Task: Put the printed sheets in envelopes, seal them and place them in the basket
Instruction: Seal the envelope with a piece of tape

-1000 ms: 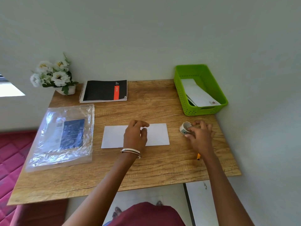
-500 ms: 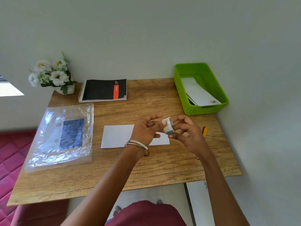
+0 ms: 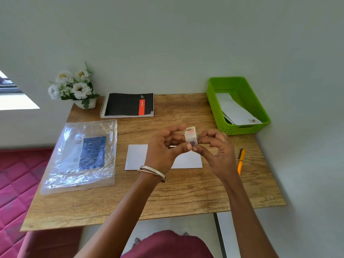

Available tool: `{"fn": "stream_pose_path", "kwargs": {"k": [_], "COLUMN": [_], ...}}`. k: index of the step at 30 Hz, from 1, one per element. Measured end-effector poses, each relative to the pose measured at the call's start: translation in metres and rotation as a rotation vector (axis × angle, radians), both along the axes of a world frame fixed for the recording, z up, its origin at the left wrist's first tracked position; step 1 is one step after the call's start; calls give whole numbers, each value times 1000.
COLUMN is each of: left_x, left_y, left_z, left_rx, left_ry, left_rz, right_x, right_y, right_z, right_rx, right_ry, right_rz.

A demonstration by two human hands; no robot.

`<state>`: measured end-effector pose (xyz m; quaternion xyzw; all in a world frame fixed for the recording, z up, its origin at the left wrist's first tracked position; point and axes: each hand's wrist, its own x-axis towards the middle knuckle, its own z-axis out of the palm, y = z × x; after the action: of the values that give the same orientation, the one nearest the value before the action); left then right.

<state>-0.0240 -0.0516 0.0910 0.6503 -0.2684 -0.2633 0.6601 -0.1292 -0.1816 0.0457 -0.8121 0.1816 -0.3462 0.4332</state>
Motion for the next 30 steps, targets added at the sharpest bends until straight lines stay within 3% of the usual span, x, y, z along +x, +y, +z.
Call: {"fn": "stream_pose_path", "kwargs": {"k": [10, 19, 21, 26, 30], "left_x": [6, 0, -1, 1, 2], "left_y": [14, 19, 21, 22, 24], "left_z": [0, -4, -6, -18, -19], "left_rx": [14, 28, 44, 71, 107], "left_ry": [-89, -225, -346, -849, -1005], "left_rz": [123, 227, 267, 324, 312], "right_x": [4, 12, 13, 14, 14], "right_y": [9, 24, 25, 26, 28], "right_z": [7, 13, 13, 13, 18], "right_rx": [-64, 42, 61, 93, 118], "right_ry": [-8, -19, -29, -25, -37], "right_rz": [62, 107, 106, 105, 121]}}
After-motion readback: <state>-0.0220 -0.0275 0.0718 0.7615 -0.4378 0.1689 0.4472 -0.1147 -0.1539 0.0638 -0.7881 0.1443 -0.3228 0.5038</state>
